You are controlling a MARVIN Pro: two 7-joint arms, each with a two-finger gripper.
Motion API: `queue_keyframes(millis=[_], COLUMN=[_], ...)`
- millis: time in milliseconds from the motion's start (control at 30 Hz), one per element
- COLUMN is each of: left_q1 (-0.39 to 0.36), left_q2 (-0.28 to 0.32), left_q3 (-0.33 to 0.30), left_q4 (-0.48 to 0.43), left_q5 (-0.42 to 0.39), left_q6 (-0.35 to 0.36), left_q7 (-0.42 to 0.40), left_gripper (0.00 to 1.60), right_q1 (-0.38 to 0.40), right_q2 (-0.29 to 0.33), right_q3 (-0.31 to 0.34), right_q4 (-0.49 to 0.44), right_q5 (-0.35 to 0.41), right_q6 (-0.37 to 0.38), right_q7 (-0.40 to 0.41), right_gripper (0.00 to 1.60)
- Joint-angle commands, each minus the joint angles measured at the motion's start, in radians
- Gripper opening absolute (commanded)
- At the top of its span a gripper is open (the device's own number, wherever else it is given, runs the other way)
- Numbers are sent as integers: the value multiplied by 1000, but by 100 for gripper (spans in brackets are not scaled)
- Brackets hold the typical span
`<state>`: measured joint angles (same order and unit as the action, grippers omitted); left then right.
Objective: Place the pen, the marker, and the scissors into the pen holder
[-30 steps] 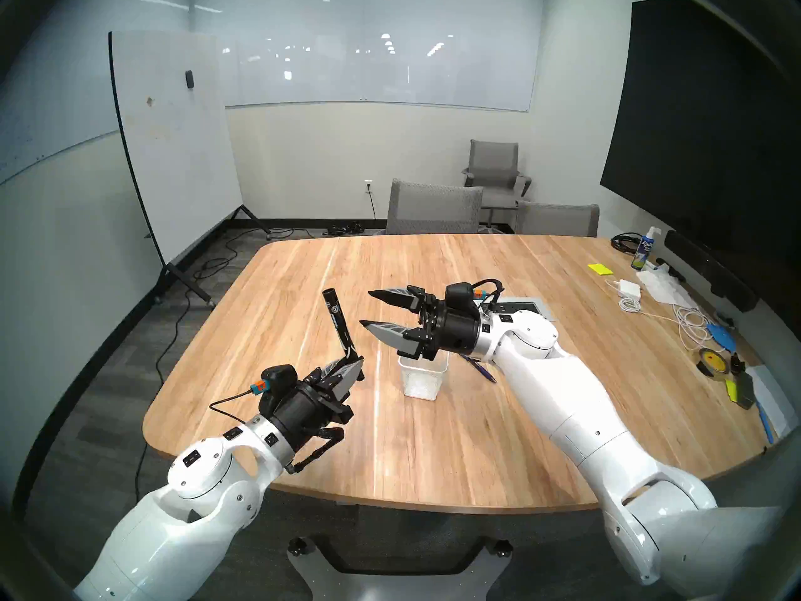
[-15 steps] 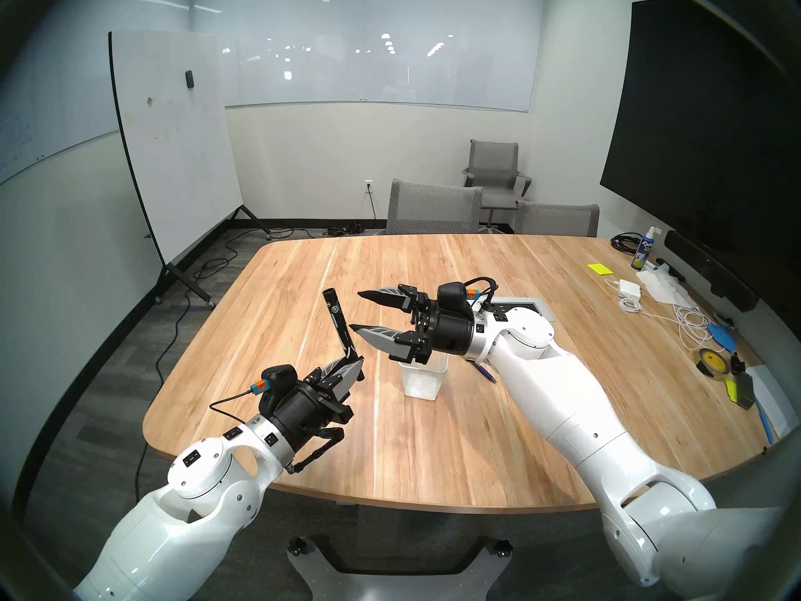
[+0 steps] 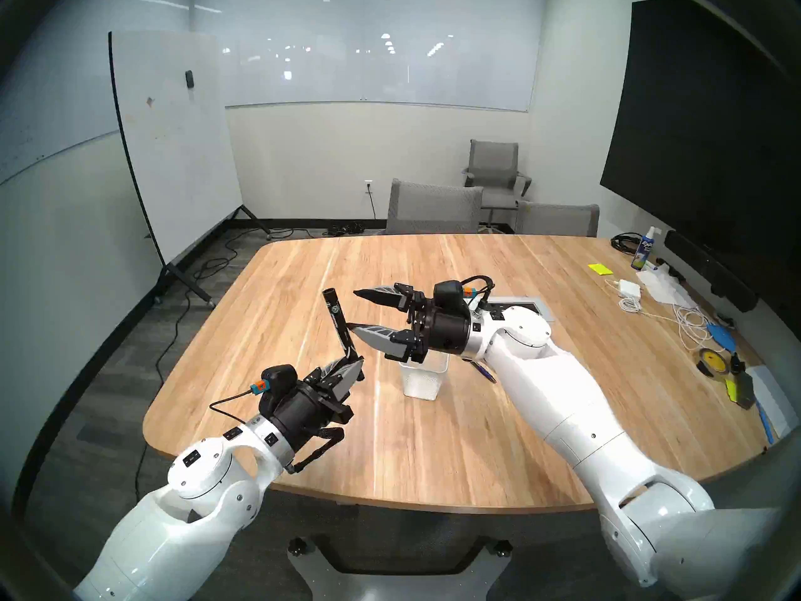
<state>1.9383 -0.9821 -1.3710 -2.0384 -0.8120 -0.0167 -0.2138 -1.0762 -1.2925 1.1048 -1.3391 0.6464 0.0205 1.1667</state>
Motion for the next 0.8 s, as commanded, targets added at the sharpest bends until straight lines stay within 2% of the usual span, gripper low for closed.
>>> queue_keyframes(millis=[0, 767], left_q1=[0, 0], left_q2=[0, 0], left_q3=[-3, -3], left_q4=[-23, -23], left_q5=[-2, -2], left_q6=[0, 0], left_q7=[1, 1], left_gripper=[0, 0], right_q1=[20, 46], right_q2=[-25, -60], right_q3=[-6, -34], right_q4=[-2, 29], right_q5=[5, -4], right_q6=[-4, -6], right_q7=[4, 7], right_gripper=[160, 160])
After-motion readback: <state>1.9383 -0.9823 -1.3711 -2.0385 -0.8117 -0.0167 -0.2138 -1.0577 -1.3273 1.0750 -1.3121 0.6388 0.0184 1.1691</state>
